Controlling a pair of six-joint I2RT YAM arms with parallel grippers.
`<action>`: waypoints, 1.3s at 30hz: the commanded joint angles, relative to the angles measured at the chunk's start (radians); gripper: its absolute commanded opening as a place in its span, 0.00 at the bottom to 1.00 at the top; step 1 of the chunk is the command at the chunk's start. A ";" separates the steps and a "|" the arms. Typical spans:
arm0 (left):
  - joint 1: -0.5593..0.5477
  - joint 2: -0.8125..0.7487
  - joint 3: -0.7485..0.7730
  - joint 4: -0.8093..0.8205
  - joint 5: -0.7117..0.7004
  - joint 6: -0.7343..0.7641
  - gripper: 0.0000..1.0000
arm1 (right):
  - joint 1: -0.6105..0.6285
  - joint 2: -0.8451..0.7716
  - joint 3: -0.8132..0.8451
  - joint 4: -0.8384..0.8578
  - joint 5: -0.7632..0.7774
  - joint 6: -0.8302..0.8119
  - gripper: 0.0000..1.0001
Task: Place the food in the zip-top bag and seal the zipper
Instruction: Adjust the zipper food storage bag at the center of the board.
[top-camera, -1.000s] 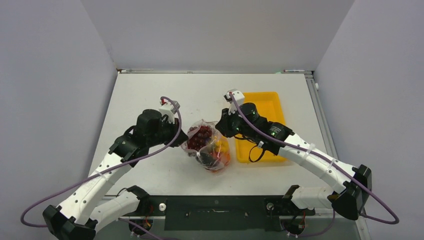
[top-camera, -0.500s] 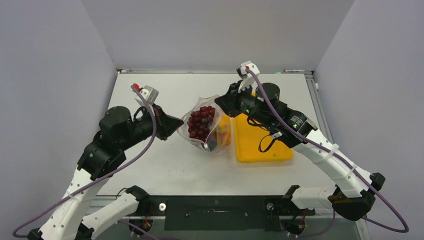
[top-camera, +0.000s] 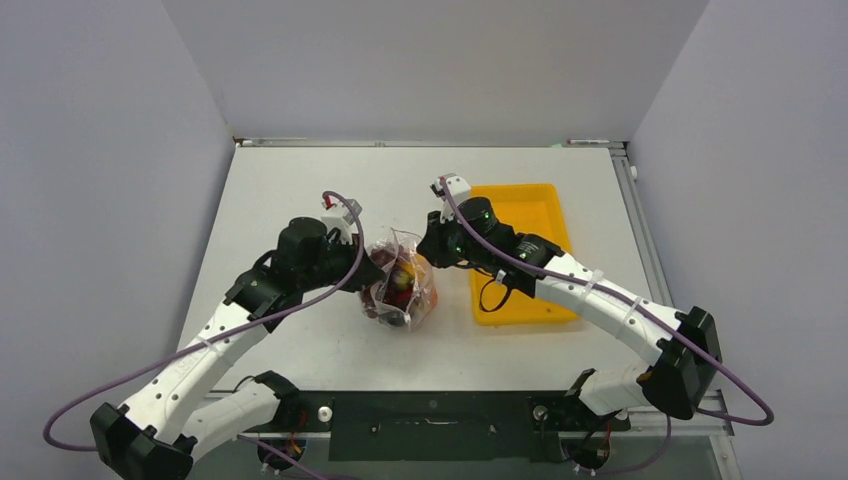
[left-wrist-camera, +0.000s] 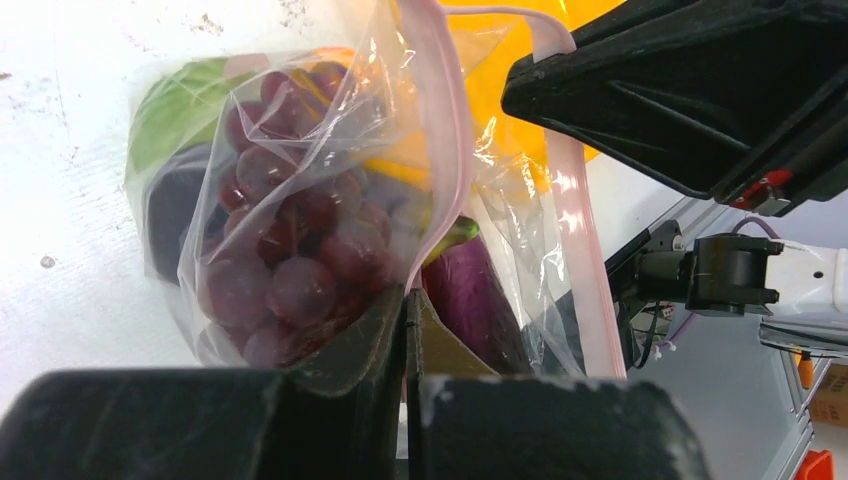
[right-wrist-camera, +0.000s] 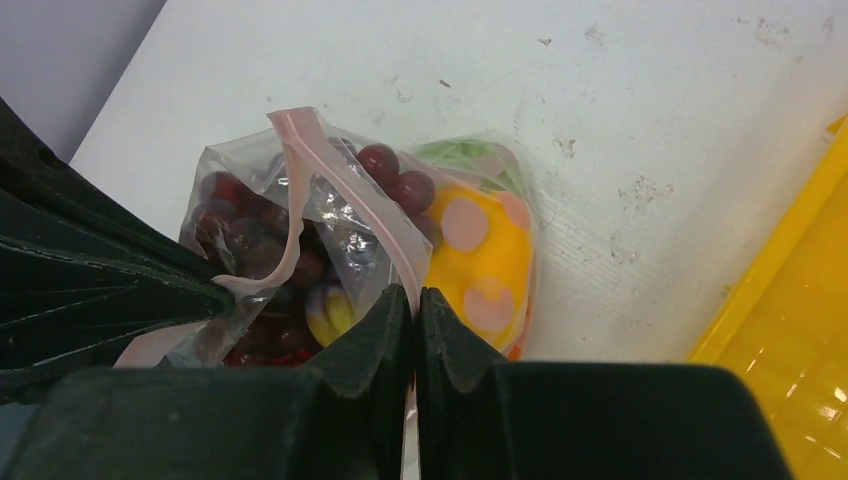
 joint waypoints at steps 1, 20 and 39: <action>-0.002 -0.046 0.129 0.053 -0.011 0.004 0.00 | -0.005 -0.039 0.120 0.069 -0.013 0.000 0.05; -0.002 -0.166 0.070 0.073 -0.071 -0.115 0.00 | 0.011 0.026 0.206 0.091 -0.051 -0.054 0.05; -0.002 -0.171 0.048 0.097 -0.060 -0.143 0.00 | 0.047 -0.076 0.176 0.105 -0.057 -0.064 0.59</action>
